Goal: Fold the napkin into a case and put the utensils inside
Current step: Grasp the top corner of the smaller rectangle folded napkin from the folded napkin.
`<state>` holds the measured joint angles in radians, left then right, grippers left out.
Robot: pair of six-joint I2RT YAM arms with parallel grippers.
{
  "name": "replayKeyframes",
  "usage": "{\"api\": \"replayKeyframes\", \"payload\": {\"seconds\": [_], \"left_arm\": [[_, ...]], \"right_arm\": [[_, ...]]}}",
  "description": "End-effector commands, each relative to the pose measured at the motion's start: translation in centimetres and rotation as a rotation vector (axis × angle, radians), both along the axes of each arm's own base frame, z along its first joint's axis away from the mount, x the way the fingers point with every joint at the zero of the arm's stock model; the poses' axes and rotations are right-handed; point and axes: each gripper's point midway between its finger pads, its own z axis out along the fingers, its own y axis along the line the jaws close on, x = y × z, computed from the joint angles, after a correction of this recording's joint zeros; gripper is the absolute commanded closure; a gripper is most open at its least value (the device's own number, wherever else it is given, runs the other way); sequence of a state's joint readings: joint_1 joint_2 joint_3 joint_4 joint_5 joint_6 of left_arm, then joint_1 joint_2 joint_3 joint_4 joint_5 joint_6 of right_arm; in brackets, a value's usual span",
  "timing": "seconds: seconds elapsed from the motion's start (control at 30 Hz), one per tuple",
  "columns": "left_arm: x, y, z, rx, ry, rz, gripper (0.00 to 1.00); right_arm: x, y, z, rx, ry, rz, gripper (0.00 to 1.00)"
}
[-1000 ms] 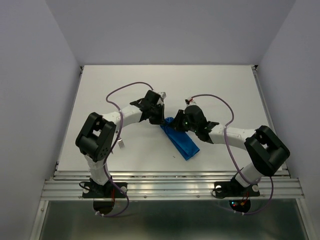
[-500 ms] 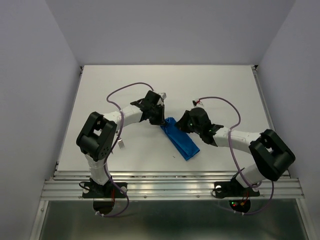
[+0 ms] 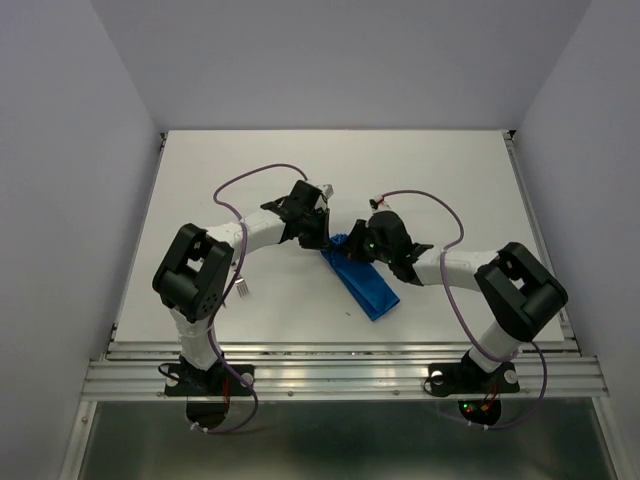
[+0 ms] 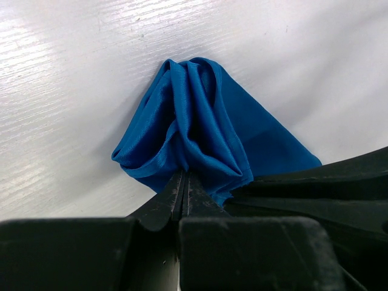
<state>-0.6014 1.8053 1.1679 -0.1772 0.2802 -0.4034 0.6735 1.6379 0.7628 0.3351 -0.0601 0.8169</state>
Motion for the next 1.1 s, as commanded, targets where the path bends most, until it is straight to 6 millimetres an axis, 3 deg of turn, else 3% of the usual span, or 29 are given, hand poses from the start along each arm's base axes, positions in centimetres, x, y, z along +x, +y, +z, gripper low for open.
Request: {"api": "replayKeyframes", "payload": {"seconds": [0.0, 0.3, 0.73, 1.07], "left_arm": [[0.8, -0.8, 1.9, -0.022, -0.050, -0.021, 1.00], [0.8, -0.8, 1.9, -0.024, -0.049, -0.023, 1.00], [0.7, -0.8, 2.1, -0.027, -0.051, -0.025, 1.00], [0.8, -0.8, 2.1, -0.028, -0.052, -0.026, 1.00]], "right_arm": [[1.5, 0.9, 4.5, 0.089, -0.115, -0.006, 0.78], [2.0, 0.9, 3.9, 0.066, -0.107, -0.020, 0.62], [3.2, 1.7, 3.4, 0.034, -0.100, -0.016, 0.72], [3.2, 1.1, 1.8, -0.034, -0.067, -0.017, 0.68]]}}
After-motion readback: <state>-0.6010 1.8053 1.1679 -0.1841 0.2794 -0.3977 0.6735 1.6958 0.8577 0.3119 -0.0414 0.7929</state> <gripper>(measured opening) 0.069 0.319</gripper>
